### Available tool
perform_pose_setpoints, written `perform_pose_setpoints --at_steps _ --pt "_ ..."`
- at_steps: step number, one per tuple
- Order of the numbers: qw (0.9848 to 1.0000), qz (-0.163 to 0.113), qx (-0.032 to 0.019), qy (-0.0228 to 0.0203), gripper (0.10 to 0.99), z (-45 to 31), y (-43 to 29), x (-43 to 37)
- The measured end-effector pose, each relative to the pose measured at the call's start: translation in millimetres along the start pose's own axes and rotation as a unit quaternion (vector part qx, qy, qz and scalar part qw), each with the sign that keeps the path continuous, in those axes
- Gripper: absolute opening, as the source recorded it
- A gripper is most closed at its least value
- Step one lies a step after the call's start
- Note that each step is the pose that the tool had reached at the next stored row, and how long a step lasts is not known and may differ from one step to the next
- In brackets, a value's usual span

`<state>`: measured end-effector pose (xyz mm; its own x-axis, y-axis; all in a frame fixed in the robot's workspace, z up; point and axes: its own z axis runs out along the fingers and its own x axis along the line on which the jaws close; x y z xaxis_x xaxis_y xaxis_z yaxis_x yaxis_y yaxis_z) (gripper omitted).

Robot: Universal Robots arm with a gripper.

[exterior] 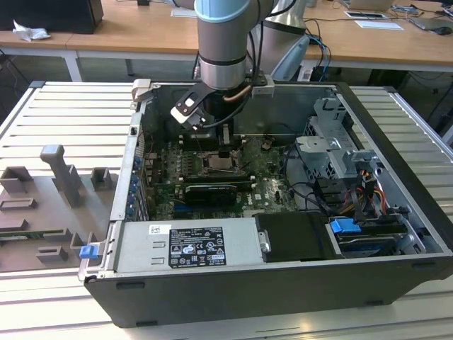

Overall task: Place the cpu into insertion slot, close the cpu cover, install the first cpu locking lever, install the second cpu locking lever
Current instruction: 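Close the cpu cover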

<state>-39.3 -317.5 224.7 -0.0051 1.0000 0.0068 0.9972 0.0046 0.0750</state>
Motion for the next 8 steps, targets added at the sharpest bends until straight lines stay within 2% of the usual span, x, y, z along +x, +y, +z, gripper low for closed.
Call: perform_pose_setpoints --at_steps 1,4,8 --pt "1.0 0.0 0.0 0.0 0.106 -1.6 0.1 0.0" --pt "1.0 0.0 0.0 0.0 0.106 -15.1 1.1 0.1" --pt "1.0 0.0 0.0 -0.0001 0.106 -15.9 3.3 0.1"
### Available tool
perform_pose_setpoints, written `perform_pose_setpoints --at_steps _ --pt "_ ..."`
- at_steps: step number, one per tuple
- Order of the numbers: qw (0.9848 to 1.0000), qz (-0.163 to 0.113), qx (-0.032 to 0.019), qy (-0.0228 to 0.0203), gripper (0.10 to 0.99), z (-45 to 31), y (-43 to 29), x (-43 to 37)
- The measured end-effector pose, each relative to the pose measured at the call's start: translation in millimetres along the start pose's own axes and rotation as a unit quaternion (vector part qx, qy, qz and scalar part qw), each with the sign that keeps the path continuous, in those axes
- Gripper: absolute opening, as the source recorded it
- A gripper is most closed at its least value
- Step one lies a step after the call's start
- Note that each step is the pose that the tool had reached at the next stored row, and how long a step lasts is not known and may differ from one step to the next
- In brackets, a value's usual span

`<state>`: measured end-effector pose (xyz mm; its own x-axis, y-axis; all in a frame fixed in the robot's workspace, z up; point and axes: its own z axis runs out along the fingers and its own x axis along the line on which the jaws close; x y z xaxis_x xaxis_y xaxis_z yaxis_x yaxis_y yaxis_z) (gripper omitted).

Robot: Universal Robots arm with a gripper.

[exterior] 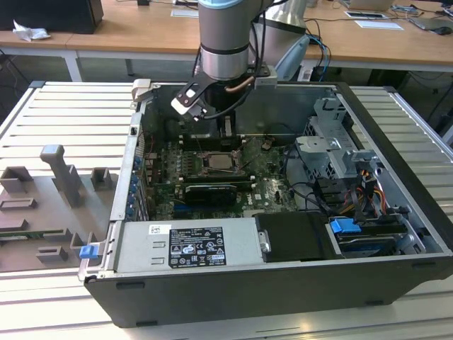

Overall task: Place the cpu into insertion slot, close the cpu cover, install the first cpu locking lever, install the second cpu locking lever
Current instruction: 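Close the cpu cover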

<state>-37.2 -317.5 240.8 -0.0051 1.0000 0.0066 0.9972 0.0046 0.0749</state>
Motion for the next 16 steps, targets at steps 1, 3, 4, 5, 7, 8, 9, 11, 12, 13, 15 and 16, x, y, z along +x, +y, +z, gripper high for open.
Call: perform_pose_setpoints --at_steps 1,3,4,5,7,8,9,11,12,13,15,16 --pt "1.0 0.0 0.0 0.0 0.106 -1.0 0.1 0.0" --pt "1.0 0.0 0.0 0.0001 0.106 -7.4 0.5 0.1" --pt "1.0 0.0 0.0 0.0 0.106 -10.1 0.8 0.1" --pt "1.0 0.0 -0.0001 0.0002 0.106 -10.9 0.9 0.1" --pt "1.0 0.0 0.0 0.0001 0.106 -10.7 4.0 0.1" --pt "1.0 0.0 0.0 0.0001 0.106 -10.7 5.3 0.0" --pt "1.0 0.0 0.0 0.0 0.106 -10.6 6.5 0.0" --pt "1.0 0.0 0.0 0.0001 0.106 -10.8 7.2 0.1" --pt "1.0 0.0 0.0 0.0001 0.106 -11.0 7.4 0.1" --pt "1.0 0.0 0.0 0.0001 0.106 -11.3 7.6 0.1" --pt "1.0 0.0 0.0 0.0 0.106 -12.1 8.0 0.0" --pt "1.0 0.0 0.0 0.0 0.106 -12.6 8.1 0.0"
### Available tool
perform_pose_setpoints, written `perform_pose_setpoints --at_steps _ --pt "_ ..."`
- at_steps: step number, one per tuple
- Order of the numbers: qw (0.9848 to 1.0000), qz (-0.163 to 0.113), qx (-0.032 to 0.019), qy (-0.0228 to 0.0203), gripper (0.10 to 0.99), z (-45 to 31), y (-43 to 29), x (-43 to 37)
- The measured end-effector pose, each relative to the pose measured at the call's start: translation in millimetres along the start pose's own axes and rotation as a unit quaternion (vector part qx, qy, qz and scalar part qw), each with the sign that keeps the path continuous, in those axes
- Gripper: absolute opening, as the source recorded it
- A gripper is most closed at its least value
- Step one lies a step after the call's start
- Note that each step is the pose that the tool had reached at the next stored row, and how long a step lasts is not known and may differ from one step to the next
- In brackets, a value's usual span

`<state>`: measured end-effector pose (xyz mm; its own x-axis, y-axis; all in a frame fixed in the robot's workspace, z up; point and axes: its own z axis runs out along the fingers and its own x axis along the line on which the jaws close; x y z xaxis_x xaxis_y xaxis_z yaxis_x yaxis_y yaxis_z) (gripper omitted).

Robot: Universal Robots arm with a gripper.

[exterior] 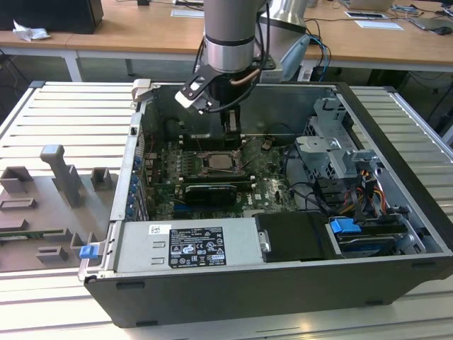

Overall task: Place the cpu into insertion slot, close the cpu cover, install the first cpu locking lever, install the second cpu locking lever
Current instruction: 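Close the cpu cover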

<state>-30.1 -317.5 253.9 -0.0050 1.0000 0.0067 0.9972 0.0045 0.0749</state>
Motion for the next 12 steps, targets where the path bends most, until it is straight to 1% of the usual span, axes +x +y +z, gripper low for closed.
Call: perform_pose_setpoints --at_steps 9,12 --pt "1.0 0.0 0.0 0.0001 0.106 -4.2 1.1 0.0" --pt "1.0 0.0 0.0 0.0 0.106 -8.6 1.7 0.1"
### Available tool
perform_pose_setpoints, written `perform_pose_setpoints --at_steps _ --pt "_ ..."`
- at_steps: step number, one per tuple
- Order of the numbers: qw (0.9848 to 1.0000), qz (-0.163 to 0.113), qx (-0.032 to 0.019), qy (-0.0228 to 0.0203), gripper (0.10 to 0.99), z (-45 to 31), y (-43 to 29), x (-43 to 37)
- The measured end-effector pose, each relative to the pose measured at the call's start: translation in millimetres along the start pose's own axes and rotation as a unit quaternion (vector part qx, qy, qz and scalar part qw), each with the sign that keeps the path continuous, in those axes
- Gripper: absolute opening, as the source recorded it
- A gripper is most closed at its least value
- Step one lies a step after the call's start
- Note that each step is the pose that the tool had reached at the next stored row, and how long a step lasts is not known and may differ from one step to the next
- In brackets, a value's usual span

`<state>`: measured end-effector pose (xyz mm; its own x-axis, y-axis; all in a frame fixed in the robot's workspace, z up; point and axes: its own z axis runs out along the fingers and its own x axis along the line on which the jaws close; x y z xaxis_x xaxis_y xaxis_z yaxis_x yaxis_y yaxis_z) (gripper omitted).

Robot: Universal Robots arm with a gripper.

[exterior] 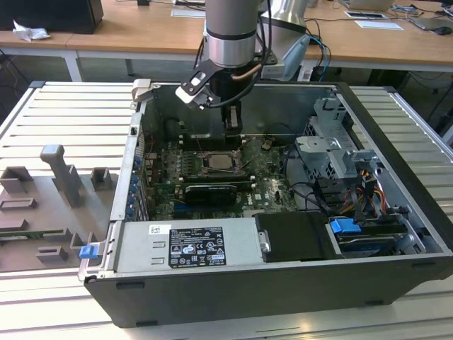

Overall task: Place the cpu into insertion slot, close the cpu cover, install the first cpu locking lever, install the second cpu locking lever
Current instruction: 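Close the cpu cover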

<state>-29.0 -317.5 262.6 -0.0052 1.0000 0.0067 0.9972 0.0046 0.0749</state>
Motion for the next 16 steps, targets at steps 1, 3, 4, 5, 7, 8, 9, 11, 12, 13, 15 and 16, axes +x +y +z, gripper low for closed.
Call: perform_pose_setpoints --at_steps 1,3,4,5,7,8,9,11,12,13,15,16 --pt "1.0 0.0 0.0 0.0 0.106 -1.1 0.5 0.0" --pt "1.0 0.0 0.0 0.0 0.106 -1.2 3.3 0.0" --pt "1.0 0.0 0.0 0.0 0.106 -1.2 4.2 0.0" --pt "1.0 0.0 0.0 0.0 0.106 -1.1 5.8 0.0" --pt "1.0 0.0 0.0 0.0 0.106 -0.8 9.1 0.0" --pt "1.0 0.0 0.0 0.0 0.106 -0.7 10.8 -0.1" --pt "1.0 0.0 0.0 0.0 0.106 -0.6 11.9 -0.1" --pt "1.0 0.0 0.0 0.0 0.106 -0.5 13.7 -0.1" --pt "1.0 0.0 0.0 0.0 0.106 -0.4 14.2 -0.1" --pt "1.0 0.0 0.0 0.0 0.106 -0.4 15.1 -0.1" --pt "1.0 0.0 -0.0001 0.0 0.106 -0.3 16.2 -0.1" --pt "1.0 0.0 0.0 0.0 0.106 -0.3 16.7 -0.1"
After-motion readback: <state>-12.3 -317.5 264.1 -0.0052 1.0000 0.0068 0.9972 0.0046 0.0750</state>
